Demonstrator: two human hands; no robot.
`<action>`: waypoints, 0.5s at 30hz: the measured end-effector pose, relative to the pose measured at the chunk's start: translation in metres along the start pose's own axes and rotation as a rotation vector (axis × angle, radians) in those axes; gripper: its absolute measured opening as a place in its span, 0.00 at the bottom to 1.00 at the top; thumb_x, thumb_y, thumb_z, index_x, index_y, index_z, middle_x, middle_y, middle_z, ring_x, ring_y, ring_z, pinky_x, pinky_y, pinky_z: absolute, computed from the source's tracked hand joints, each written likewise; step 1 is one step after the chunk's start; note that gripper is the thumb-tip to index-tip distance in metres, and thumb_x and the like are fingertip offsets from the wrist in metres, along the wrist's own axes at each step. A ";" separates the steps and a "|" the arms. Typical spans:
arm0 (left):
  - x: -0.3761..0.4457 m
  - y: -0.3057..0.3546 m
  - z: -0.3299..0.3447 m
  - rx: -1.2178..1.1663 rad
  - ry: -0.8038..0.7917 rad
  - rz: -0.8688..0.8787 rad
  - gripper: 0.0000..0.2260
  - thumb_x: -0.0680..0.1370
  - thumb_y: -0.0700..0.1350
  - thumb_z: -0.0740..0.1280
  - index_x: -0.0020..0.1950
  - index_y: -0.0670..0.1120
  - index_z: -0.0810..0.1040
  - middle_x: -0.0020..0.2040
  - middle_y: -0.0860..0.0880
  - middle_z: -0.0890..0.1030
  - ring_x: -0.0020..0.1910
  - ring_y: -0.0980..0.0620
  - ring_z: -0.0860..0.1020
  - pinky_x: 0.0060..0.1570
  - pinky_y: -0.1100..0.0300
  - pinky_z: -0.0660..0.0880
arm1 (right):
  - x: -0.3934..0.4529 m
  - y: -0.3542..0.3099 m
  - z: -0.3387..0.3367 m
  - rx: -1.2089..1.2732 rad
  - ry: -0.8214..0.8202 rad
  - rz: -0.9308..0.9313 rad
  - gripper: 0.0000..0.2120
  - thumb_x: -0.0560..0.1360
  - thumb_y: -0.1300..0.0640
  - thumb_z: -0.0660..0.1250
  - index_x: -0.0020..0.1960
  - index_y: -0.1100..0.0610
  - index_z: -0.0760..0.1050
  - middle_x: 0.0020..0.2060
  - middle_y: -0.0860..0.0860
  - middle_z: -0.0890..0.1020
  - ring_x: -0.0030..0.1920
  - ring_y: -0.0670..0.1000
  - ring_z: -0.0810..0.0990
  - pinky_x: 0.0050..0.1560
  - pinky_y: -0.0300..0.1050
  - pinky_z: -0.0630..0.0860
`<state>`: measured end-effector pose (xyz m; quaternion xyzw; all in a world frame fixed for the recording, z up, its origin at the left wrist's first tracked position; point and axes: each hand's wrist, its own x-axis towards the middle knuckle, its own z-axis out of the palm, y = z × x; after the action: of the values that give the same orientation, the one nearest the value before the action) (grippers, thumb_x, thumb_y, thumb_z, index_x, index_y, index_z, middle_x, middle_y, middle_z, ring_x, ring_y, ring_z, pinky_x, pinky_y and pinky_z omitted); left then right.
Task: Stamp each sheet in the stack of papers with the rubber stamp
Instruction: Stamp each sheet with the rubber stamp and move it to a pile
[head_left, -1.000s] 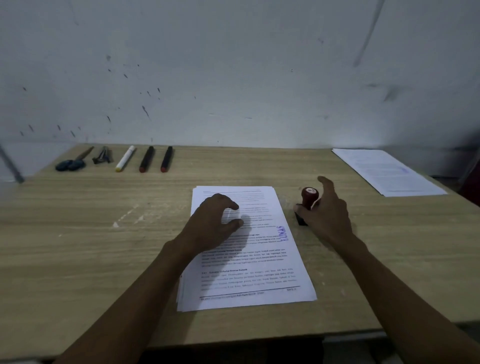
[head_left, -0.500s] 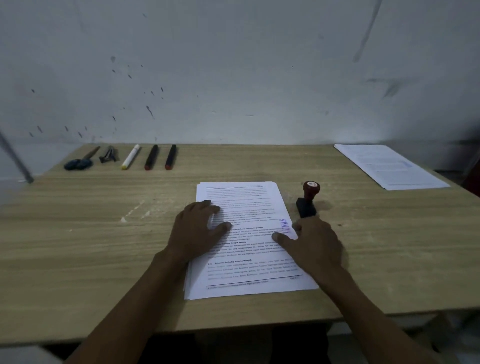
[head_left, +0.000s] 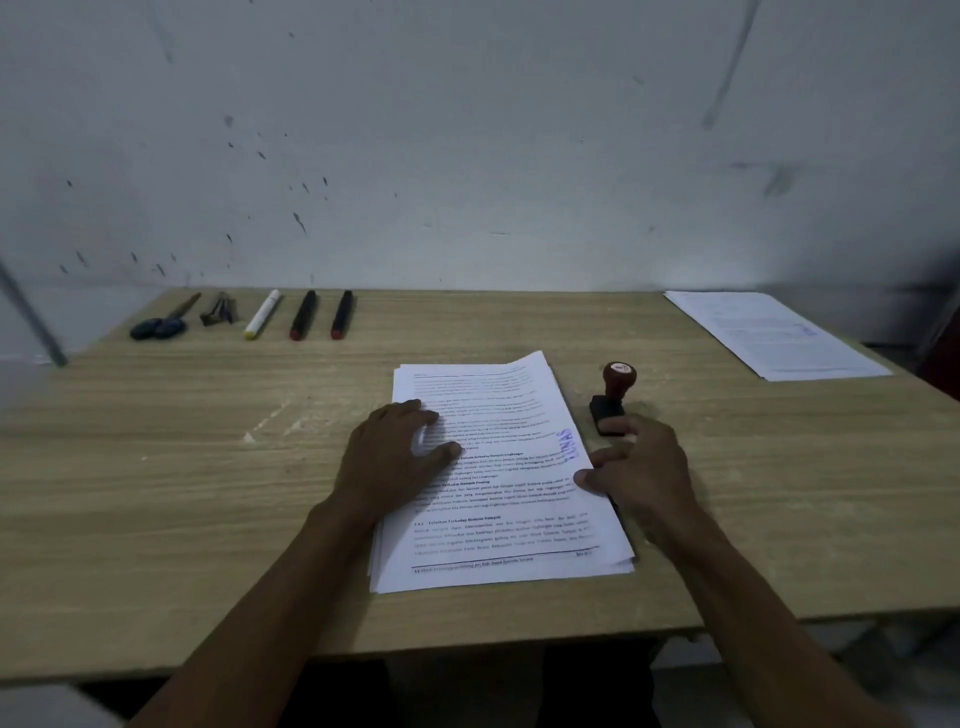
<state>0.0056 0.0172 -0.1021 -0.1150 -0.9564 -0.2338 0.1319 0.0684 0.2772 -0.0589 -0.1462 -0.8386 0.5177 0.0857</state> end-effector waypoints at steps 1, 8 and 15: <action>0.000 0.001 -0.001 -0.010 -0.003 -0.008 0.39 0.65 0.74 0.53 0.64 0.50 0.77 0.69 0.50 0.74 0.70 0.50 0.69 0.68 0.52 0.65 | 0.001 0.000 -0.001 0.026 -0.032 0.019 0.33 0.59 0.70 0.80 0.61 0.58 0.75 0.43 0.54 0.84 0.45 0.53 0.84 0.48 0.51 0.81; -0.005 0.006 -0.004 -0.168 0.013 -0.058 0.38 0.67 0.70 0.63 0.68 0.47 0.73 0.70 0.48 0.73 0.70 0.49 0.69 0.68 0.52 0.65 | -0.003 -0.002 -0.003 0.078 -0.124 -0.050 0.12 0.68 0.66 0.77 0.51 0.61 0.83 0.46 0.54 0.86 0.44 0.53 0.86 0.49 0.57 0.83; -0.003 0.017 -0.027 -0.844 0.207 -0.360 0.29 0.74 0.49 0.73 0.71 0.43 0.68 0.63 0.47 0.77 0.62 0.49 0.75 0.55 0.56 0.72 | -0.015 -0.022 -0.009 0.328 -0.095 -0.209 0.05 0.73 0.68 0.72 0.47 0.60 0.84 0.38 0.53 0.87 0.40 0.54 0.86 0.44 0.50 0.83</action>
<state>0.0190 0.0189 -0.0731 0.0331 -0.7643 -0.6316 0.1258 0.0816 0.2706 -0.0346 -0.0178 -0.7568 0.6418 0.1222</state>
